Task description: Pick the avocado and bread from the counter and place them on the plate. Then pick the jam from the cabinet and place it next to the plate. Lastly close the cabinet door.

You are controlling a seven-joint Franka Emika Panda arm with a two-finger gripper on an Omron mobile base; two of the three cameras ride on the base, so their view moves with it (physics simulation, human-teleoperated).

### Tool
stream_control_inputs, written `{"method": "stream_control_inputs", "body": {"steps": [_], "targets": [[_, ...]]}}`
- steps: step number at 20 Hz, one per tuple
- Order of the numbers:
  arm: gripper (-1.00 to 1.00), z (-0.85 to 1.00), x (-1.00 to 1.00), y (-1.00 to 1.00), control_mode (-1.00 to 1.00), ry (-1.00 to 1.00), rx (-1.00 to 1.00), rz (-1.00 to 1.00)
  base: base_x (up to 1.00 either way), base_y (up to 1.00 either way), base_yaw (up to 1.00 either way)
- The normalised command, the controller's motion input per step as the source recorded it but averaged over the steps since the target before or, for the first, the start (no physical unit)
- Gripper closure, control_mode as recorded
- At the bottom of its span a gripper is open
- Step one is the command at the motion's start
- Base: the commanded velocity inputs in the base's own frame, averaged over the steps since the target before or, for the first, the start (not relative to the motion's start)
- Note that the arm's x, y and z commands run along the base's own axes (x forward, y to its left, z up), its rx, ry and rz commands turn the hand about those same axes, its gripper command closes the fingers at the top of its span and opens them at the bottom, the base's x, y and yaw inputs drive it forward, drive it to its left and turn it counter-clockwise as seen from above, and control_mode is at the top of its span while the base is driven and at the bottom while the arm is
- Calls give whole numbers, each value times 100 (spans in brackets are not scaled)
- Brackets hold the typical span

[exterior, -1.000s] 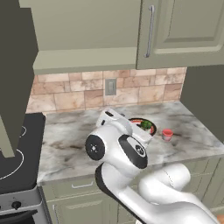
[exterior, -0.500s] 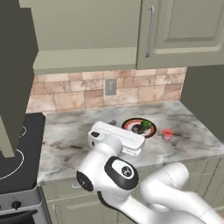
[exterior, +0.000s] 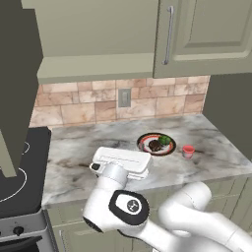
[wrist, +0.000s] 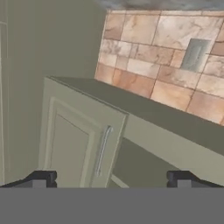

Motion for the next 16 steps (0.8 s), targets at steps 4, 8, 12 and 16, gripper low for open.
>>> {"method": "stream_control_inputs", "body": {"steps": [4,8,12,16], "targets": [[-100,0,-17,50,-100,-7,-21,0,0,0,0],[-100,0,-13,64,-100,-2,-17,0,0,0,0],[-100,0,-11,66,-100,0,-15,0,0,0,0],[-100,0,-8,61,-100,-2,-17,0,0,0,0]]}}
